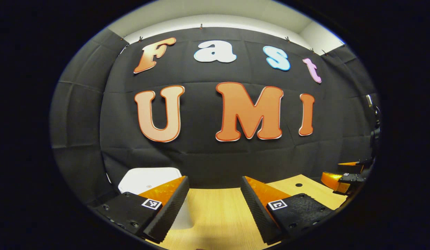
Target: Press the lid of the desktop garbage bin to open it, pick up the crumpled paper on the desktop and throw it into the bin, then pick up the pop can on the desktop and drop it into the bin, and finally close the garbage bin lid.
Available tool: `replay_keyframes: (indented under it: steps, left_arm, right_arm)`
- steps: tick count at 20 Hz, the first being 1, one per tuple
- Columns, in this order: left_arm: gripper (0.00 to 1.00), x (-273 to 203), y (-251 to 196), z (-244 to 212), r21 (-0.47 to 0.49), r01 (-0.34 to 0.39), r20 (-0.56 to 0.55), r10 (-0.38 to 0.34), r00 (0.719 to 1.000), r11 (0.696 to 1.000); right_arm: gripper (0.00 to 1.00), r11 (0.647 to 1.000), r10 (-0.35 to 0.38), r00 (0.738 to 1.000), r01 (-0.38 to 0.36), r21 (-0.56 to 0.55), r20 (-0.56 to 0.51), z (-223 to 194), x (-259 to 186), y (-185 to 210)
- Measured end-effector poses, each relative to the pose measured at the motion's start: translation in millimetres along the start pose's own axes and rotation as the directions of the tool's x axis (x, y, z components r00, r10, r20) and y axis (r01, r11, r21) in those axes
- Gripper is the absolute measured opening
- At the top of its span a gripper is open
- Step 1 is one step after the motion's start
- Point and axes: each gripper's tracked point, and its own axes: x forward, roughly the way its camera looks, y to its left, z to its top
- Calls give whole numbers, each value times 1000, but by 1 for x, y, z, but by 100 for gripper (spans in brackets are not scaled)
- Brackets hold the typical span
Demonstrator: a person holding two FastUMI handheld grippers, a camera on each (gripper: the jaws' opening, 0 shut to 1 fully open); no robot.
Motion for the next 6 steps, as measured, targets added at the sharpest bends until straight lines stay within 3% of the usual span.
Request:
replay_keyframes:
  steps: [6]
  left_arm:
    - [95,-25,-35,-40,-48,0,-7,0,1000,999]
  right_arm:
    - [94,999,34,999,-34,-23,11,-12,-23,4]
